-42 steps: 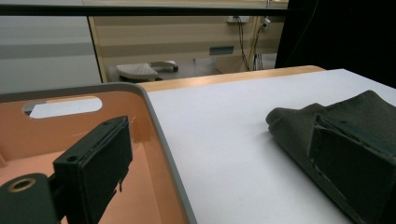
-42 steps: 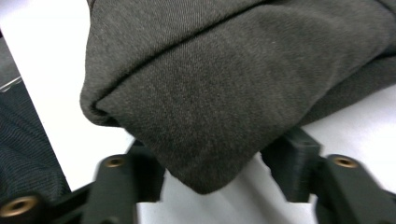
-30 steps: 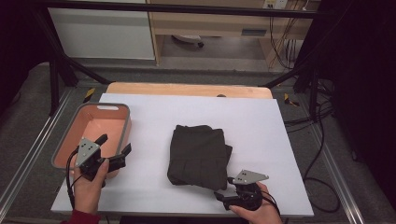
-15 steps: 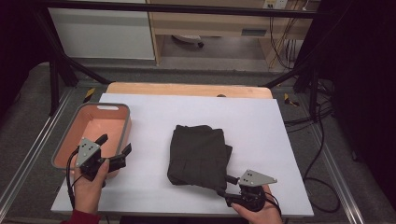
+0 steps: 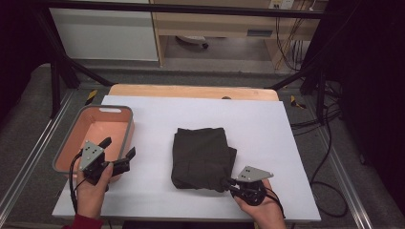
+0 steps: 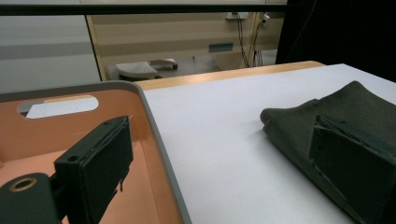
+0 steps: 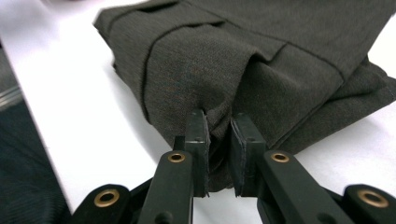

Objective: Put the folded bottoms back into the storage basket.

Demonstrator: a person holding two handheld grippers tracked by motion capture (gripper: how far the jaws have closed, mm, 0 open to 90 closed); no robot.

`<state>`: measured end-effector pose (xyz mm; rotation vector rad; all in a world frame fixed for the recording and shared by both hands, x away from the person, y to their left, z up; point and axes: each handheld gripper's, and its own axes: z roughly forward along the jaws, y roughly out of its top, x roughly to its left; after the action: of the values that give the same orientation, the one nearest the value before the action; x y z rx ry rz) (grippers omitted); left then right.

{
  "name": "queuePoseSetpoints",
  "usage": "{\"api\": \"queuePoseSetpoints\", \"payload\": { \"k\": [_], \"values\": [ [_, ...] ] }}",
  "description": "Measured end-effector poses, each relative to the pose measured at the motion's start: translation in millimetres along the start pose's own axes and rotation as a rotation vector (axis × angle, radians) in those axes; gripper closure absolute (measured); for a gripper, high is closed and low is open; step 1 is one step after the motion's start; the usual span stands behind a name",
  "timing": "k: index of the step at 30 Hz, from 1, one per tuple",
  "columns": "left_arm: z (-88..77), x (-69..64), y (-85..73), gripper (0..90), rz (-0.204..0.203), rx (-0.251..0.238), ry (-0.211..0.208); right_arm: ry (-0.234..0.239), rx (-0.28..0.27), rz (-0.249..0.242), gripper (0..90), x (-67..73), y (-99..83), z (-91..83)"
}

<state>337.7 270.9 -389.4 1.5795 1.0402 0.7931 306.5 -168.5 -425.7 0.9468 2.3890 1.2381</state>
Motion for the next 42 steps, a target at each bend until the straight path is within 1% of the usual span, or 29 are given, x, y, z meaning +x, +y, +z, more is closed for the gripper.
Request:
{"api": "queuePoseSetpoints", "payload": {
  "k": [1, 4, 7, 12, 15, 17, 21, 23, 24, 27, 31, 35, 37, 39, 42],
  "values": [
    [0.1, -0.1, 0.0, 6.7, 0.0, 0.001, 0.0, 0.006, 0.018, 0.015, 79.5, -2.8, -1.2, 4.2],
    [0.4, -0.6, -0.1, 6.7, -0.001, -0.001, -0.002, 0.007, 0.024, 0.016, 79.5, -3.4, -2.1, 6.4],
    [1.1, -1.2, -0.2, 6.7, 0.001, 0.001, -0.003, 0.0, 0.026, 0.013, 79.5, -4.6, -1.8, 8.8],
    [1.0, -1.9, -0.1, 6.8, 0.007, 0.005, -0.005, -0.015, 0.031, 0.022, 79.5, -9.8, 0.0, 14.8],
    [1.1, -1.6, -0.1, 6.8, 0.006, 0.006, -0.006, -0.012, 0.026, 0.031, 78.3, -10.5, -0.4, 15.1],
    [0.7, -1.2, 0.0, 6.8, 0.004, 0.004, -0.006, -0.011, 0.017, 0.027, 74.8, -9.4, -1.5, 13.4],
    [0.6, -0.8, 0.0, 6.7, -0.003, 0.0, -0.005, -0.03, -0.005, 0.033, 62.5, -6.3, -3.0, 7.7],
    [0.4, -0.6, 0.0, 6.7, -0.003, 0.001, -0.006, -0.043, -0.009, 0.034, 54.5, -3.9, -4.0, 4.6],
    [0.3, -0.6, 0.1, 6.7, -0.001, -0.001, -0.002, -0.044, -0.01, 0.036, 52.2, -2.3, -4.8, 3.4],
    [0.4, -1.0, 0.1, 6.7, -0.004, -0.001, -0.006, -0.048, 0.001, 0.02, 44.5, 2.9, -6.9, 2.4],
    [0.7, -1.6, -0.1, 6.8, -0.005, -0.002, -0.006, -0.055, 0.041, -0.014, 36.4, 8.8, -8.2, 10.2],
    [0.6, -2.0, 0.2, 6.8, -0.002, -0.001, -0.006, -0.062, 0.07, -0.034, 31.3, 12.8, -6.7, 21.8],
    [0.6, -2.5, 0.3, 6.8, -0.002, 0.0, -0.008, -0.075, 0.091, -0.055, 29.1, 15.5, -6.2, 28.6],
    [0.5, -3.4, 0.5, 6.8, -0.002, 0.0, -0.01, -0.078, 0.095, -0.062, 28.5, 16.0, -6.3, 30.1],
    [0.9, -5.1, 0.7, 6.9, -0.004, 0.006, -0.011, -0.106, 0.108, -0.089, 29.1, 19.1, -7.0, 37.1]
  ]
}}
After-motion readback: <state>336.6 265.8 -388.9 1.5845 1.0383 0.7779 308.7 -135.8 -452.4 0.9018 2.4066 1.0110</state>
